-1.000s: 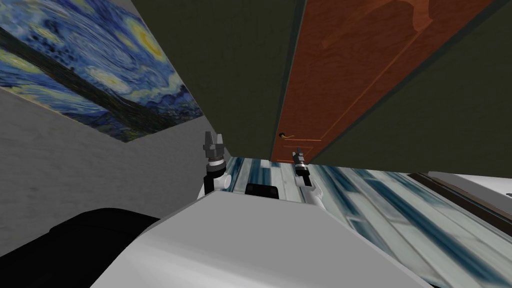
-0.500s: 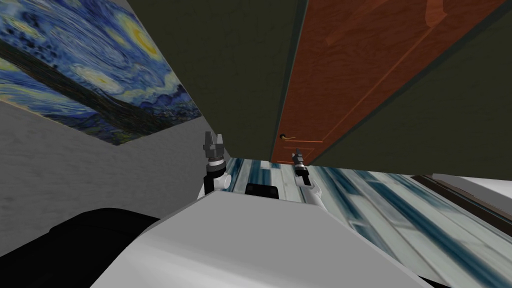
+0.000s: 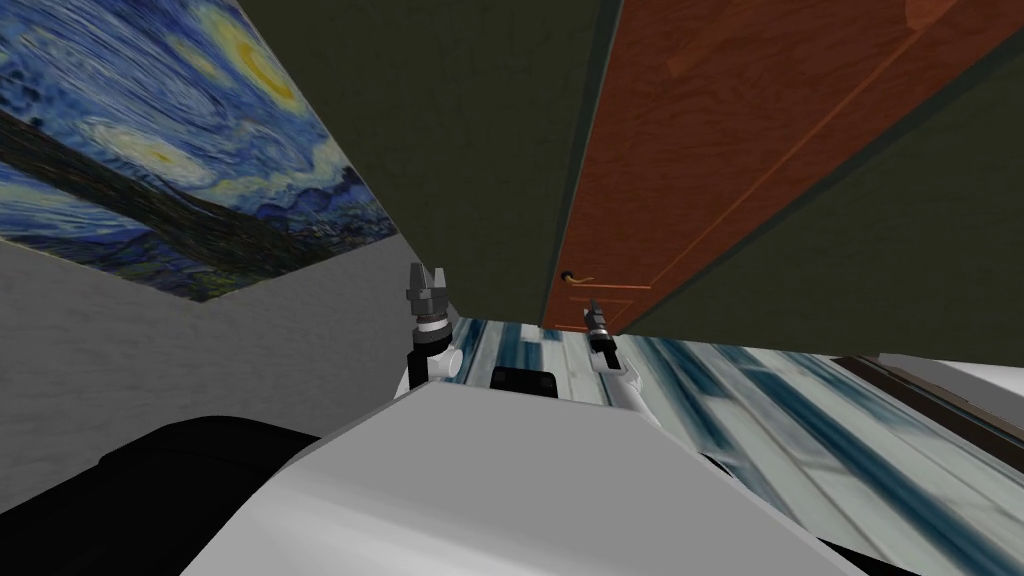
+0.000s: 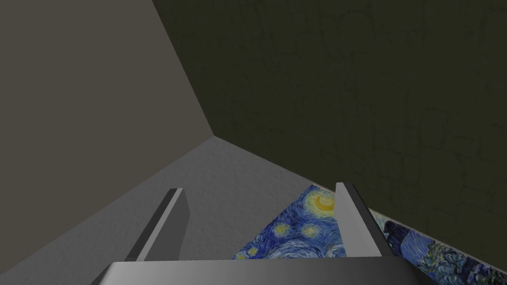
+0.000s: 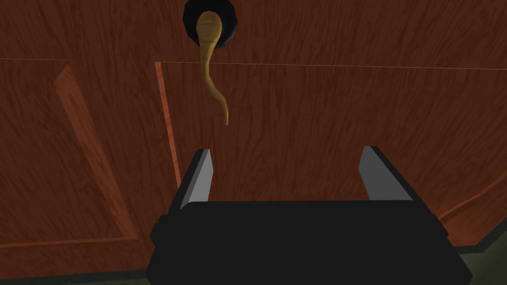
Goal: Pull the door open
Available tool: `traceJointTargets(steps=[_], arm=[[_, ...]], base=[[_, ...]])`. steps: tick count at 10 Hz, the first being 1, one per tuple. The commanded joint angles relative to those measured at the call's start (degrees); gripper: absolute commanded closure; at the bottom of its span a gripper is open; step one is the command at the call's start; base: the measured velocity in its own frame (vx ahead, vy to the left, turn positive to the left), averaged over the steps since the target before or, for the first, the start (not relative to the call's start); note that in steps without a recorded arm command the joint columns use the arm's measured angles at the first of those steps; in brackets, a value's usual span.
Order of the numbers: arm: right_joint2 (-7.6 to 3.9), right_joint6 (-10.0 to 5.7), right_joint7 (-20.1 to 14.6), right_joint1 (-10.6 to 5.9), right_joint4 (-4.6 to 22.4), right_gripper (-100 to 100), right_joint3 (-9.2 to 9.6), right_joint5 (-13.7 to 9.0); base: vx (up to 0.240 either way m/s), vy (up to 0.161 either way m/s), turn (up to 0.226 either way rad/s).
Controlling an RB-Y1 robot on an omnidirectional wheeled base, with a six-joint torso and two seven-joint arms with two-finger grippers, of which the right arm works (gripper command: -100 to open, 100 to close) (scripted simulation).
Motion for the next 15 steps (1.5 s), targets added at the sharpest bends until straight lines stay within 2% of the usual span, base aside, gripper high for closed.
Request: traceJointTargets(steps=[1, 5, 6, 12, 13, 14, 15], arm=[[-0.29, -0.44, -0.19, -0.98, 2.48, -100, -0.32, 0.42], [-0.89, -1.13, -0.51, -3.25, 7.66, -100, -1.00, 1.36], [-1.12, -1.41, -0.64, -4.16, 9.77, -100, -1.27, 1.74], [-1.85, -2.30, -1.06, -7.10, 16.50, -100, -2.14, 2.97], [-1.89, -2.35, -1.09, -7.26, 16.86, -100, -2.19, 3.04], [-1.78, -2.11, -1.10, -6.81, 16.03, -100, -2.10, 2.99], [-3.05, -2.81, -1.76, -6.29, 16.78, -100, -2.78, 2.46]], base=[[0.104, -0.012, 0.000], [0.092, -0.001, 0.002], [0.126, 0.002, 0.002], [0.112, -0.003, 0.002], [0.094, -0.014, 0.000], [0.036, -0.007, 0.003], [0.141, 0.028, 0.190]])
